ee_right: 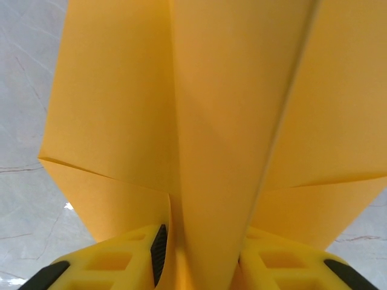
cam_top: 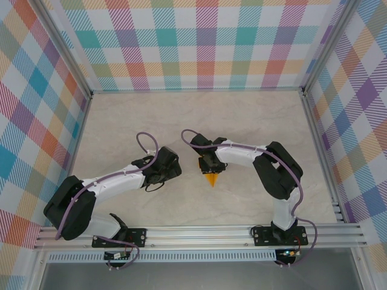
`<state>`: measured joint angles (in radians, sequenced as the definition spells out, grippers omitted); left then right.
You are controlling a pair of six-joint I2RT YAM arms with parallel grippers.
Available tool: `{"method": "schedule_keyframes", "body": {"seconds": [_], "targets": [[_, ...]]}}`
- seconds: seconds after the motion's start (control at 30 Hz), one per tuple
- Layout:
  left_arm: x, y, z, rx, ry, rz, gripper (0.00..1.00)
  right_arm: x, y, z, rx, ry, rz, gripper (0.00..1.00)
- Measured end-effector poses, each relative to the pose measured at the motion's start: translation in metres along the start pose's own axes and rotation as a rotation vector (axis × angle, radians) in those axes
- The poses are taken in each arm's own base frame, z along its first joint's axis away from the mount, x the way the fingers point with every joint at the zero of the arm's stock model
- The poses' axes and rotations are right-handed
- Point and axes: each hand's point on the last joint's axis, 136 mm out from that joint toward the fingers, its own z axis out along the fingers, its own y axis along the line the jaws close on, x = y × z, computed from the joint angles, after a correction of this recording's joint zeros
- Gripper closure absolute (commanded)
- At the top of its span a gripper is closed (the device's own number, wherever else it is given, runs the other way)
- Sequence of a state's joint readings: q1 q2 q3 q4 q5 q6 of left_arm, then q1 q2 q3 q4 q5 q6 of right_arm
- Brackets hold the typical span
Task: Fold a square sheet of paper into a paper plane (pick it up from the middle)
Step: Move the paper plane to the top-center of the table.
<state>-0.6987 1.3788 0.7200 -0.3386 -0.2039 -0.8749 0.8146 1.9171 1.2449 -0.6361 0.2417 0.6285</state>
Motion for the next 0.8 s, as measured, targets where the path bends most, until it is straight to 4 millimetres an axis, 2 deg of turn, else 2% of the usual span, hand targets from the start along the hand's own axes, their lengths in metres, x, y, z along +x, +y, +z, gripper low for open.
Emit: {"method": "schedule_keyframes", "body": {"seconds": [0.13, 0.23, 0.37, 0.57, 0.8], "targets": [[0.000, 0.000, 0.000, 0.000, 0.000, 0.000, 0.24, -0.001, 0.001, -0.001, -0.004, 0.000, 0.005, 0.79], [0.001, 0.002, 0.000, -0.007, 0.002, 0.000, 0.19, -0.002, 0.001, -0.002, 0.002, -0.007, 0.009, 0.86], [0.001, 0.009, -0.002, -0.040, -0.003, -0.003, 0.12, -0.013, 0.002, -0.008, 0.004, -0.032, 0.018, 0.90], [-0.002, 0.018, -0.010, -0.068, -0.023, -0.012, 0.07, -0.053, 0.008, -0.021, -0.029, -0.105, 0.042, 0.89], [-0.002, 0.027, -0.014, -0.105, -0.028, -0.006, 0.02, -0.097, -0.002, 0.001, -0.018, -0.125, 0.074, 0.87]]}}
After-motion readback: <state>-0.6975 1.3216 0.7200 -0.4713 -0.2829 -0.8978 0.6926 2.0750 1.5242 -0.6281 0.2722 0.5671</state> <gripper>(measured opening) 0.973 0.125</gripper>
